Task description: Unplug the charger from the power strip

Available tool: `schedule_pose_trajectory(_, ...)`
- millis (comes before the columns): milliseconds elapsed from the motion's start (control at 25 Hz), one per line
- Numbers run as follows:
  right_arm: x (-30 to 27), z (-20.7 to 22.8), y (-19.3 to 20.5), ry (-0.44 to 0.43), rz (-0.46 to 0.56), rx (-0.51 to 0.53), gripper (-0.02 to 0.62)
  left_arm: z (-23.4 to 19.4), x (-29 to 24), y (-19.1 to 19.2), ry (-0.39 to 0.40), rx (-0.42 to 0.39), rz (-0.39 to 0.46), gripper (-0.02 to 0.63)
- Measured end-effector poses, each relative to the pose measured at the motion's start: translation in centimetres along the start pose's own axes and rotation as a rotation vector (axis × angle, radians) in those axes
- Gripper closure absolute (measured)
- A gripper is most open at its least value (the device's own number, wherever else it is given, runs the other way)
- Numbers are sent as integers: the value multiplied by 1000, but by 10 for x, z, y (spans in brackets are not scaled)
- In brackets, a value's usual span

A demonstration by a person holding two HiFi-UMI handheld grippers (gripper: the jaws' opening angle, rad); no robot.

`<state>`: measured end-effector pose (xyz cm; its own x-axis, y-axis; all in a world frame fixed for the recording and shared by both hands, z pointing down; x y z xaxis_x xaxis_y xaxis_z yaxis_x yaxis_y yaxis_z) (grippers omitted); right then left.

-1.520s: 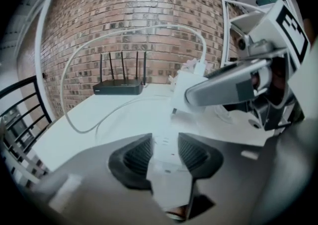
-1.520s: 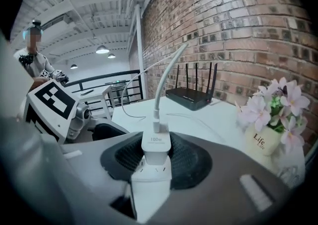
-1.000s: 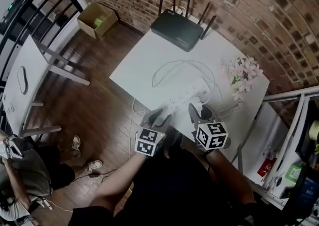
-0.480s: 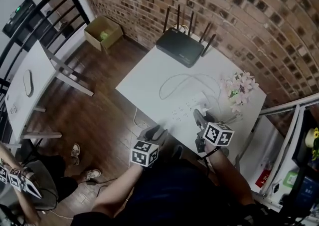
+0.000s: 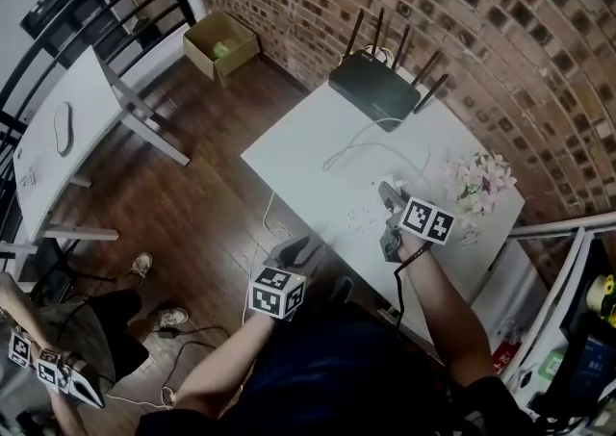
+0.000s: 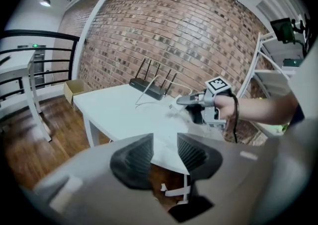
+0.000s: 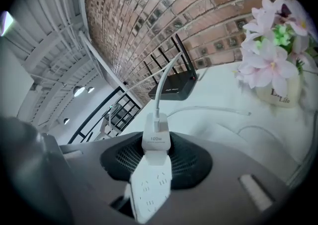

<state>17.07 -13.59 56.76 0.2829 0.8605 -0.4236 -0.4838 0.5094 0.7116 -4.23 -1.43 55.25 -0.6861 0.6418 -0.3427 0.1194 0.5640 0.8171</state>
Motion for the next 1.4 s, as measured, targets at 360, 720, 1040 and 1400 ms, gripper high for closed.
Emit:
schedule_pose_trajectory(360, -54, -2, 24, -26, -168, -10, 453, -21, 9, -3, -49, 33, 22, 456)
schedule_pose_trajectory(720, -81, -2, 39, -10, -327, 62, 444, -31, 10, -5, -74, 47, 28, 459)
schedule_pose_trajectory(1040, -69, 7, 33, 94, -340, 138, 344, -30, 6, -6, -74, 47, 17, 460)
schedule_pose_trajectory(1400, -48, 7, 21, 72, -288, 128, 356, -23, -4, -5, -50, 35, 0, 462)
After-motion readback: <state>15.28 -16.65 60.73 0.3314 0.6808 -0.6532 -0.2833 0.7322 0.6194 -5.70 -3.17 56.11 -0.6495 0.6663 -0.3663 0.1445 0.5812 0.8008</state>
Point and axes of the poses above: the fingertips, and each gripper's own axes: x backward along the fingers, z to its right, y out of its underside, the point moved 3 cm from there along x, backward along the fingers, and after that the axes turned 12 degrees about z, right-handed, at the moved point
